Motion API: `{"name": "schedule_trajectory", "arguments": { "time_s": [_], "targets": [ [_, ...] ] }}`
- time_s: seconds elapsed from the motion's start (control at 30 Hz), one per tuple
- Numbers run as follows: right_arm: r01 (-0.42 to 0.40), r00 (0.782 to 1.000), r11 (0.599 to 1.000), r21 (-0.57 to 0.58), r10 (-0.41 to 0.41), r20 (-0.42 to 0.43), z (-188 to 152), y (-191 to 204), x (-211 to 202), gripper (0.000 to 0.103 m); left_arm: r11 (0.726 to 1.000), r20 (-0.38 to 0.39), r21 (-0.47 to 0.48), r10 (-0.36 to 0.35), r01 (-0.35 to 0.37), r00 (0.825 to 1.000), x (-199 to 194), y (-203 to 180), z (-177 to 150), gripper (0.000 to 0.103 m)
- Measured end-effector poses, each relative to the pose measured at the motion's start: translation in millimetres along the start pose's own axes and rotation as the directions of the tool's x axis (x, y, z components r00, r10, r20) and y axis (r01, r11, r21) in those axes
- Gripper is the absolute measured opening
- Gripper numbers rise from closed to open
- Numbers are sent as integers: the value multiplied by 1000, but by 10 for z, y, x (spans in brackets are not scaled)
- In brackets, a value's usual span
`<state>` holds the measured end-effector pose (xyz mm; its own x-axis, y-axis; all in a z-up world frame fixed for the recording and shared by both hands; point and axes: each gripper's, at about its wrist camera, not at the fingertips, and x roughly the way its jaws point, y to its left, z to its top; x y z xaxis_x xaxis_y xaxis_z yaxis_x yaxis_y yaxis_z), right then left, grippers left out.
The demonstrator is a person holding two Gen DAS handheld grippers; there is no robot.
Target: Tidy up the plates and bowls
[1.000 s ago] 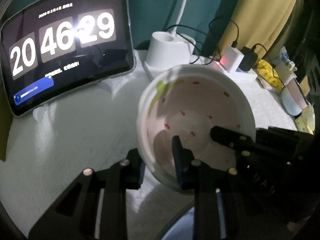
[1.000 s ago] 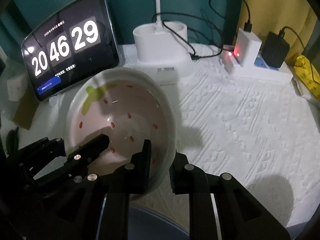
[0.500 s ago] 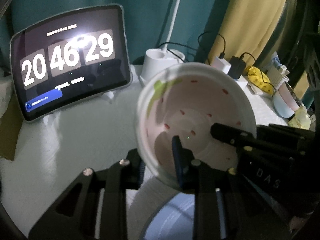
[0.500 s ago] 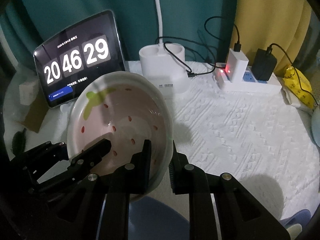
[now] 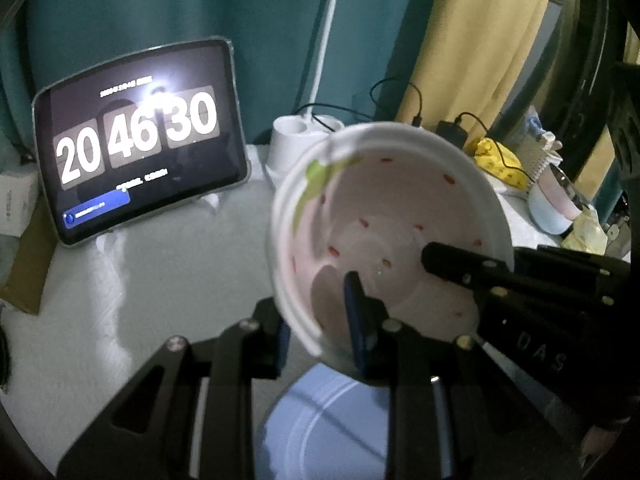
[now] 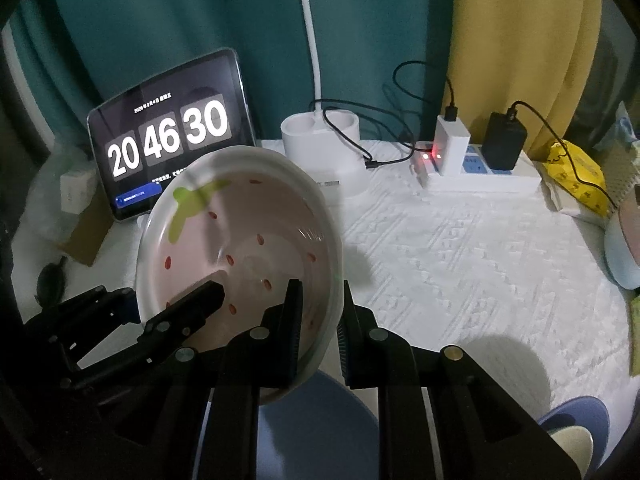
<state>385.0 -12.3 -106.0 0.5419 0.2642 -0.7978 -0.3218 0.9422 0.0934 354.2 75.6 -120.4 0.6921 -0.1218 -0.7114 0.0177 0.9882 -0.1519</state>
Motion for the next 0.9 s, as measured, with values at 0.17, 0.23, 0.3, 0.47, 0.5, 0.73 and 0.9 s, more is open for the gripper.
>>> {"name": "schedule_trajectory", "arguments": {
  "time_s": [0.17,0.23,0.3,0.47,0.5,0.73,0.9],
  "targets": [
    [0,1000,1000,5,0,14,-44,-43,-115,17,1000,5,13,-2,2,1000,-82,-81,-21,25],
    [-1,1000,1000,8,1,17,-65,-62,-151,17,1000,8,16,-1,1,1000,-117,-113,-36,25],
    [-2,1000,1000,8,2,22,-87,-71,-185,17,1000,12,17,0,0,1000,-152,-149,-47,25],
    [-3,999,1000,16,3,34,-142,-110,-294,17,1000,22,31,-2,1,1000,-229,-240,-62,25],
    [-4,999,1000,17,3,37,-149,-119,-316,17,999,23,33,-3,2,1000,-241,-255,-64,25],
    [-2,998,1000,31,0,58,-213,-210,-487,17,998,30,58,-10,9,999,-334,-408,-107,25],
    [1,997,999,44,-5,72,-278,-274,-588,17,997,37,70,-15,12,999,-397,-533,-137,25]
  ]
}}
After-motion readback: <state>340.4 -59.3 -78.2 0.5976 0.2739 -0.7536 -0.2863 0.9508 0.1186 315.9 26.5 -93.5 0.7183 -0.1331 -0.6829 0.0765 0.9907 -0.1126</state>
